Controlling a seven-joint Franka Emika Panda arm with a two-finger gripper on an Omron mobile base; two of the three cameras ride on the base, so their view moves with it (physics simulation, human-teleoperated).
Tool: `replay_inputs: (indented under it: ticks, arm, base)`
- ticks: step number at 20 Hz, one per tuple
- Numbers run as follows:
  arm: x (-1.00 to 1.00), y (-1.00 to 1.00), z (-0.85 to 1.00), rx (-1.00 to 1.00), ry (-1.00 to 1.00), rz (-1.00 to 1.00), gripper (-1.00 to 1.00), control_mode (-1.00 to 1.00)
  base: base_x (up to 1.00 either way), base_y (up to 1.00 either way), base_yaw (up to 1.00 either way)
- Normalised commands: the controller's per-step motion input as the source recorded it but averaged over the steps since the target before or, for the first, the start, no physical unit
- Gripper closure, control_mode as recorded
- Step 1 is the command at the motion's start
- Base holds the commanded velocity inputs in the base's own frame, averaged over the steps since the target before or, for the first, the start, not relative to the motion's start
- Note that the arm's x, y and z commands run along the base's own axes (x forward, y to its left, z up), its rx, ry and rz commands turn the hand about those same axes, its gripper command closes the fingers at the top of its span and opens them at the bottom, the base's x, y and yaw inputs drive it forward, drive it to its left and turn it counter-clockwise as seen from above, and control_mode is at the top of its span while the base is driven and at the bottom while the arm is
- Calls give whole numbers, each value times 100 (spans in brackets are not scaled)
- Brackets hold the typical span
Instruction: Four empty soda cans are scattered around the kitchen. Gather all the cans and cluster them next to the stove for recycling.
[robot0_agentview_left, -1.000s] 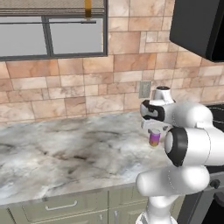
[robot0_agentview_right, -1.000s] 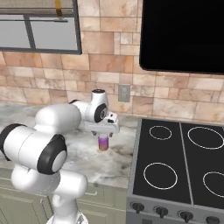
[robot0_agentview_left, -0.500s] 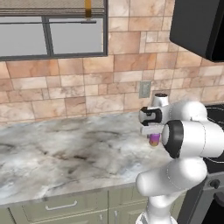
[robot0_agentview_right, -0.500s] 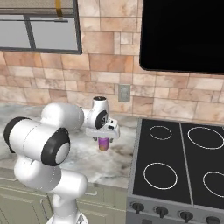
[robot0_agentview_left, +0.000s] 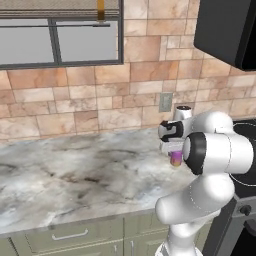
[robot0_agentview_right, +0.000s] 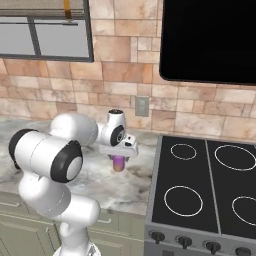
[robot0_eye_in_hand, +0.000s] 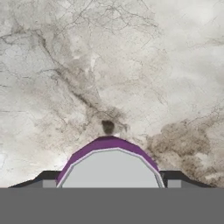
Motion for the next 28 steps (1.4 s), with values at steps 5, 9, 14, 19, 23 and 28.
replay_inputs:
  ticks: [5, 9, 14, 19, 23, 28]
  arm:
    - [0, 0, -1, 0, 0, 0, 100, -100]
    - [-16, -16, 0, 0, 0, 0, 100, -100]
    - [-36, 3, 36, -3, 0, -5, 100, -100]
    - [-40, -11, 63, -1, -3, 2, 100, -100]
    - [-62, -14, 39, 0, 0, 0, 100, -100]
    - [-34, -8, 10, 0, -1, 0, 100, 100]
  base:
    - [0, 0, 0]
    - [0, 0, 0]
    - [0, 0, 0]
    - [0, 0, 0]
    - [0, 0, 0]
    - [-45, -18, 0]
